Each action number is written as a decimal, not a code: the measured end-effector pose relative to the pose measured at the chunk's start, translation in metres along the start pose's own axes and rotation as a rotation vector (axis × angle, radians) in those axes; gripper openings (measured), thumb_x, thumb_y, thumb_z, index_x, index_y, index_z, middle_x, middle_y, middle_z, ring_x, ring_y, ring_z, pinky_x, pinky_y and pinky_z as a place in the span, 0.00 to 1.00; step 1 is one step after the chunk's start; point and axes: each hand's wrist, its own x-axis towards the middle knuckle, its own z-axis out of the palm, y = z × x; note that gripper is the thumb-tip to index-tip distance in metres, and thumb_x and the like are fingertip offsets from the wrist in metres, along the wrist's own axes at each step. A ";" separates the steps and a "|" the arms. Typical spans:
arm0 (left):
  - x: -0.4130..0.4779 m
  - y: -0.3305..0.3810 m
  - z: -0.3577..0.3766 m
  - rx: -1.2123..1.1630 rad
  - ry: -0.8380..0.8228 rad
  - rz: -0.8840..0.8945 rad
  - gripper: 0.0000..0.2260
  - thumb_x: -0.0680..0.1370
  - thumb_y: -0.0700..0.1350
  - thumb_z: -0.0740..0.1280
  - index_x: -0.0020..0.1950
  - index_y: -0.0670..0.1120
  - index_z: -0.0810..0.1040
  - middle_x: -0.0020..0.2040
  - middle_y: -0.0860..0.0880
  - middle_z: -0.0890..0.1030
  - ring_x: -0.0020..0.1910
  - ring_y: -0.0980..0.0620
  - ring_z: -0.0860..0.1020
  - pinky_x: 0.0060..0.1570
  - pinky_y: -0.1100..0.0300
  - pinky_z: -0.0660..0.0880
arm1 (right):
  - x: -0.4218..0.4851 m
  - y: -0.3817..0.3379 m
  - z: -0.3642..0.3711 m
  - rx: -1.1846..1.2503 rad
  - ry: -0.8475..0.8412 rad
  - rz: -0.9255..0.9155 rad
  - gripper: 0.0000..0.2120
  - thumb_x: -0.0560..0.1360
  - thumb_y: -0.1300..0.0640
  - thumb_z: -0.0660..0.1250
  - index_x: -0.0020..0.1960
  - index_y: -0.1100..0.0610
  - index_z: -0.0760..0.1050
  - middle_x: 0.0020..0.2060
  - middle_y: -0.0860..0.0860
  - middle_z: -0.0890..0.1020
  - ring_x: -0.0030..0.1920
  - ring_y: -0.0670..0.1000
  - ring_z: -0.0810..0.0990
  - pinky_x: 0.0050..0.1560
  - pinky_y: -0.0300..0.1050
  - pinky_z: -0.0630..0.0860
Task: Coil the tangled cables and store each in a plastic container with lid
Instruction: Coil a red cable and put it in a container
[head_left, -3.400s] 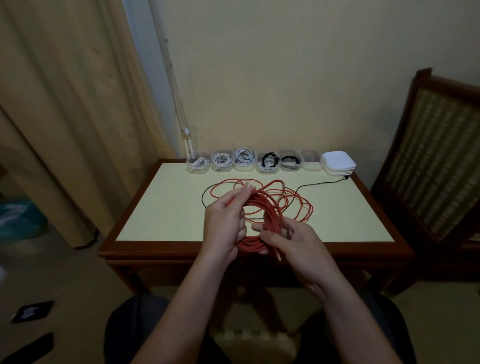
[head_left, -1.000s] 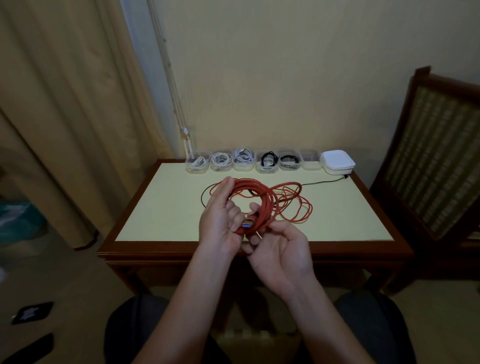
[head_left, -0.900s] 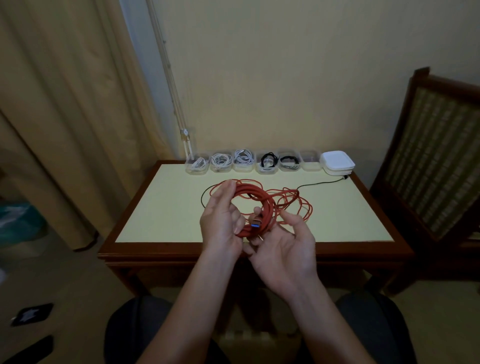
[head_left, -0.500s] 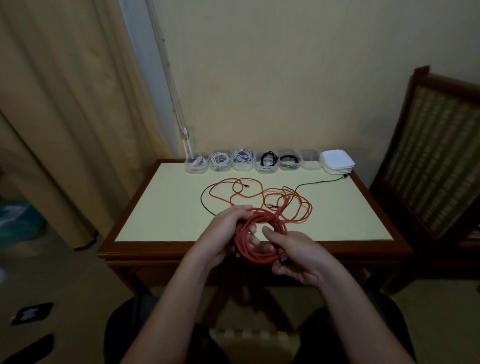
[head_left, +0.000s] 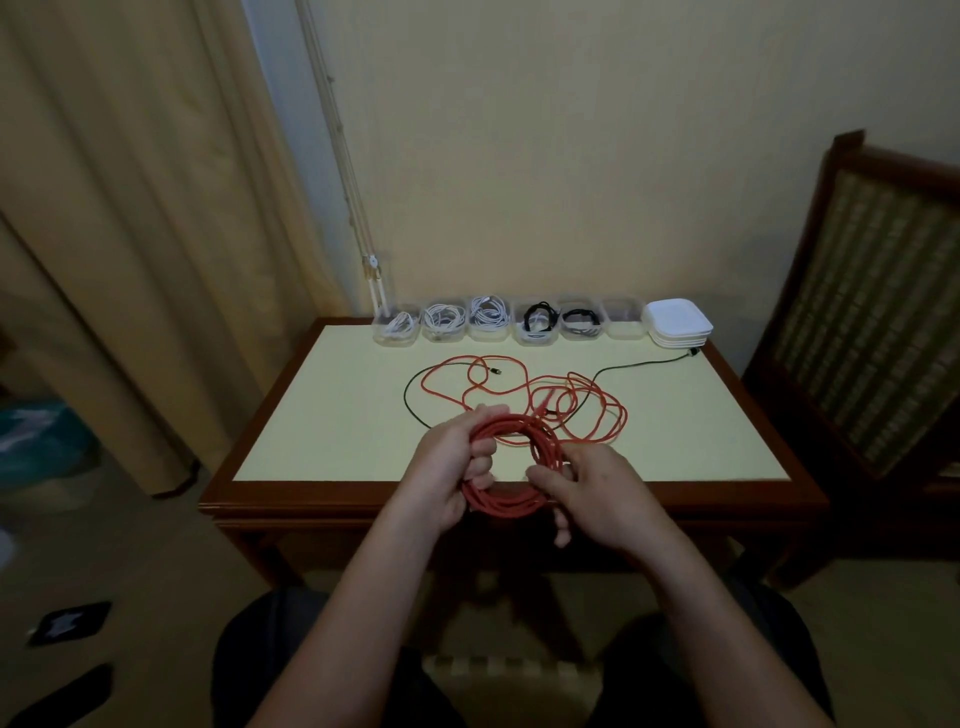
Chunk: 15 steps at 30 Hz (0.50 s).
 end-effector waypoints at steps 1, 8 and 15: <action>0.002 0.001 -0.003 -0.031 0.017 0.012 0.16 0.85 0.48 0.61 0.64 0.39 0.79 0.27 0.53 0.61 0.21 0.59 0.56 0.20 0.66 0.54 | 0.000 0.000 -0.001 -0.020 -0.004 -0.020 0.07 0.83 0.52 0.64 0.54 0.53 0.79 0.26 0.50 0.80 0.26 0.49 0.81 0.34 0.43 0.77; 0.003 0.028 -0.024 -0.273 0.041 0.042 0.15 0.81 0.55 0.65 0.55 0.44 0.81 0.25 0.55 0.58 0.18 0.60 0.56 0.17 0.68 0.55 | 0.004 0.030 -0.033 -0.080 0.212 -0.106 0.16 0.85 0.53 0.60 0.41 0.51 0.80 0.34 0.44 0.85 0.35 0.35 0.77 0.43 0.40 0.68; -0.004 0.032 -0.006 -0.258 -0.063 0.065 0.14 0.75 0.52 0.70 0.54 0.44 0.81 0.22 0.55 0.60 0.17 0.60 0.57 0.18 0.69 0.55 | 0.006 0.054 -0.045 -0.081 0.373 -0.102 0.16 0.85 0.54 0.60 0.40 0.51 0.79 0.31 0.46 0.83 0.30 0.40 0.76 0.36 0.39 0.69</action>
